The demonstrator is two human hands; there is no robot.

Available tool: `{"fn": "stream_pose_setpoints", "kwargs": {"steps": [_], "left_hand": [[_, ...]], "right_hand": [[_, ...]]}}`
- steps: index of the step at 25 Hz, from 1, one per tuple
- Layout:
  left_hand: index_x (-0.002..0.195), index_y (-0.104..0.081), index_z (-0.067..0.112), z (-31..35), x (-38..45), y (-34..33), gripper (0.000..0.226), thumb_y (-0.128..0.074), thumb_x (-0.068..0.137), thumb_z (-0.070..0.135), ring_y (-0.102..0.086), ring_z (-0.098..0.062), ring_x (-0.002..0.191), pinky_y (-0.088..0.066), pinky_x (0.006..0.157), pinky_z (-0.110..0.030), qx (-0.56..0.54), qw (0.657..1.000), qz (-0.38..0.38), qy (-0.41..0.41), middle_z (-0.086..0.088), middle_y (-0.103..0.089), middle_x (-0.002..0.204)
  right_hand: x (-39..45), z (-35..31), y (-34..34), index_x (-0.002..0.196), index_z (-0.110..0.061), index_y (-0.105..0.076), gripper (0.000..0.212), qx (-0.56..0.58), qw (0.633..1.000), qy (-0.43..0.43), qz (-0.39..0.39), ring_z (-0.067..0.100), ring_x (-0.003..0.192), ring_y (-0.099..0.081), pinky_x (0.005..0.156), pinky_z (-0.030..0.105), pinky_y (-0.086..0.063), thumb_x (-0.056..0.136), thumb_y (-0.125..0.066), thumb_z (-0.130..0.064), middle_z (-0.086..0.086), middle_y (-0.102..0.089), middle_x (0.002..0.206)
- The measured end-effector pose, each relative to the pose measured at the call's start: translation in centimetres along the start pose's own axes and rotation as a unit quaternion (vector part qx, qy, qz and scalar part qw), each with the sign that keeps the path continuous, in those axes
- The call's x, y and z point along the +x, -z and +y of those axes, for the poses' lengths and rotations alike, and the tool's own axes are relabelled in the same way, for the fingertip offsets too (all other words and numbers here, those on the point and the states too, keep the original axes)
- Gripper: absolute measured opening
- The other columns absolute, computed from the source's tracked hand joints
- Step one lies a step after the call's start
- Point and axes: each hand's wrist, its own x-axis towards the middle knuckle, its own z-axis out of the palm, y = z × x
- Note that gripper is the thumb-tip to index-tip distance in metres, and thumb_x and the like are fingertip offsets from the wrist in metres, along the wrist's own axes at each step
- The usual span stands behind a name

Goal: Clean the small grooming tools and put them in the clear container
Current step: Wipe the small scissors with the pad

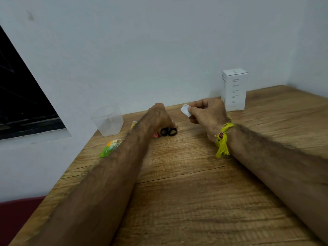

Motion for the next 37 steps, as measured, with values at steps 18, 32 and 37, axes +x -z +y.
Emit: {"fn": "stream_pose_setpoints", "kwargs": {"steps": [18,32,37], "left_hand": [[0.096,-0.075,0.016,-4.2,-7.1,0.7,0.01,-0.078,0.087,0.02,-0.065,-0.007,0.066,-0.049,0.058,-0.016,-0.484,0.868,0.063,-0.092,0.0,-0.079,0.084],[0.087,-0.064,0.005,-6.7,-8.8,-1.2,0.013,-0.077,0.085,0.004,-0.071,-0.021,0.064,-0.062,0.061,-0.029,-0.58,0.804,0.037,-0.122,-0.009,-0.073,0.068],[0.093,-0.067,0.001,-7.6,-8.4,-0.7,0.029,-0.087,0.074,0.01,-0.077,-0.023,0.071,-0.051,0.048,-0.021,-0.534,0.835,0.042,-0.124,-0.01,-0.078,0.08]], "right_hand": [[-1.4,-2.5,0.5,0.085,-0.006,-0.069,0.011,0.075,0.995,0.034,0.054,0.023,0.07,-0.073,0.052,0.023,-0.056,0.082,-0.078,-0.009,0.016,-0.072,0.08],[-5.4,-2.4,-1.8,0.093,-0.003,-0.07,0.01,0.029,0.995,0.077,-0.048,0.022,0.071,-0.075,0.062,0.033,-0.062,0.086,-0.075,-0.008,0.012,-0.075,0.079],[-5.2,-2.0,-1.6,0.092,-0.006,-0.071,0.005,0.022,0.995,0.085,-0.049,0.019,0.073,-0.075,0.06,0.031,-0.061,0.088,-0.073,-0.006,0.009,-0.075,0.084]]}}
